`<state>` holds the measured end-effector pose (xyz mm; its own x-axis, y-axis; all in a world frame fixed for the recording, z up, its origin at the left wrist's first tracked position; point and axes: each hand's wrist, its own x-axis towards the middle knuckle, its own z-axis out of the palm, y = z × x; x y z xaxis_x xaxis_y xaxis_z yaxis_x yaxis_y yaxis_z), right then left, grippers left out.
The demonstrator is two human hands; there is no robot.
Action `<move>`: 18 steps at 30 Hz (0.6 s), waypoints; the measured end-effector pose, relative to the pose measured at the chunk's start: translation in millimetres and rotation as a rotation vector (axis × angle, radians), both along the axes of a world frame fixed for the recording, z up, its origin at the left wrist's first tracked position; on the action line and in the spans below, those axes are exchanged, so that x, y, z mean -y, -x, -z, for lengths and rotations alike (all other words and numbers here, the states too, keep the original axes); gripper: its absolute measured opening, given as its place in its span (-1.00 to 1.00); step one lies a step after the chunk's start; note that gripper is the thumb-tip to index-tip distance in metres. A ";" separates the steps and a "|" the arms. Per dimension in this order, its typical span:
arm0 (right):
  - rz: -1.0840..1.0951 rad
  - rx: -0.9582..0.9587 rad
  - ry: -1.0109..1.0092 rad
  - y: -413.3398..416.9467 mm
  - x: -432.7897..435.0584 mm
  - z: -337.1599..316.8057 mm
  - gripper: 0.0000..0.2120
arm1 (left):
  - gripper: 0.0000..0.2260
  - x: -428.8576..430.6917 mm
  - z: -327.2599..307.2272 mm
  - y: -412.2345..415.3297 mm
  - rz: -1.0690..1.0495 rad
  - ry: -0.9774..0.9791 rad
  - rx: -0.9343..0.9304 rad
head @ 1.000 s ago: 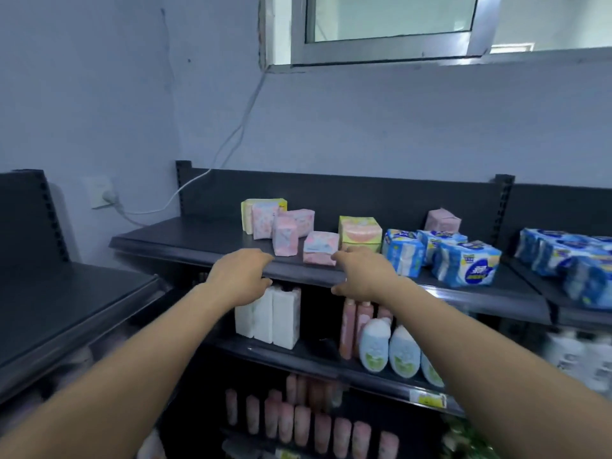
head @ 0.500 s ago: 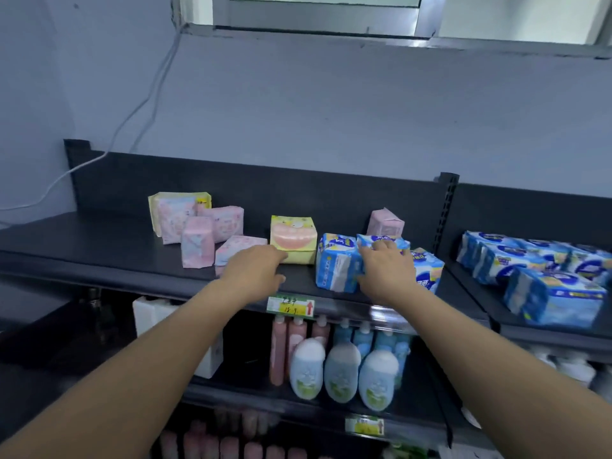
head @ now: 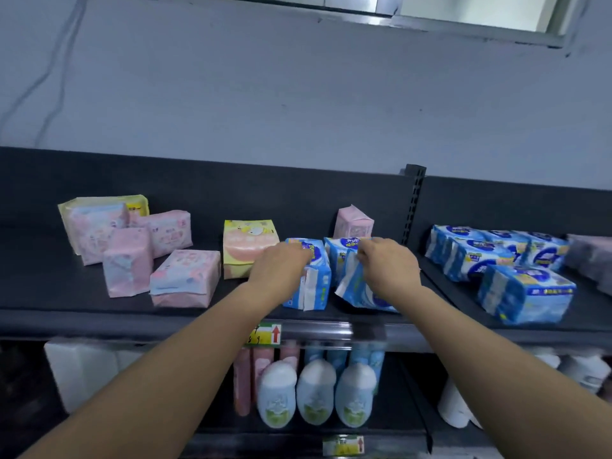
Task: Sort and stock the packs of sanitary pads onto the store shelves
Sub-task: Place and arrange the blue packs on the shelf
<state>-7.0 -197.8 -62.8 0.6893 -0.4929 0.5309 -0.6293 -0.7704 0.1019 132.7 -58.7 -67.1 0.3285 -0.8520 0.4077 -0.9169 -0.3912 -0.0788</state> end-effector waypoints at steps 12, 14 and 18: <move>0.201 0.486 -0.639 43.4 60.3 -30.4 -0.85 | -0.84 57.6 -50.4 -4.9 0.095 0.105 -0.602; 0.344 0.386 -0.523 60.4 72.5 -23.1 -0.86 | -0.89 76.1 -44.2 -3.1 0.060 0.074 -0.674; 0.653 0.120 -0.341 90.8 100.3 -18.4 -0.71 | -0.81 110.4 -32.2 -0.8 -0.025 -0.114 -0.730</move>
